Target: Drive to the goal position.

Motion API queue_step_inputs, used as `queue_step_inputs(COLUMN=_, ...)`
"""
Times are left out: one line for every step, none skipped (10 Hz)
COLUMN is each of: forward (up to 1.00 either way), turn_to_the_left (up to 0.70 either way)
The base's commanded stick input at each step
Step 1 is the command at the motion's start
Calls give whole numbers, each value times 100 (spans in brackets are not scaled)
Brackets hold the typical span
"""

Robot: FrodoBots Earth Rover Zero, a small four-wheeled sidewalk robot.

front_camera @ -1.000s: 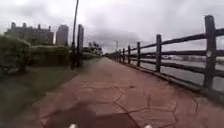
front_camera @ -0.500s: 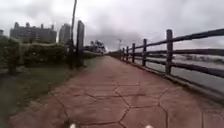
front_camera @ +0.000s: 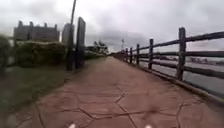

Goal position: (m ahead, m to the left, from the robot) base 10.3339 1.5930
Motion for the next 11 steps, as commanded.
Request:
queue_step_inputs(forward=93, turn_to_the_left=0)
queue_step_inputs(forward=93, turn_to_the_left=0)
queue_step_inputs(forward=93, turn_to_the_left=0)
queue_step_inputs(forward=93, turn_to_the_left=0)
queue_step_inputs(forward=93, turn_to_the_left=0)
queue_step_inputs(forward=93, turn_to_the_left=0)
queue_step_inputs(forward=93, turn_to_the_left=0)
queue_step_inputs(forward=93, turn_to_the_left=0)
queue_step_inputs(forward=93, turn_to_the_left=0)
queue_step_inputs(forward=93, turn_to_the_left=0)
queue_step_inputs(forward=93, turn_to_the_left=0)
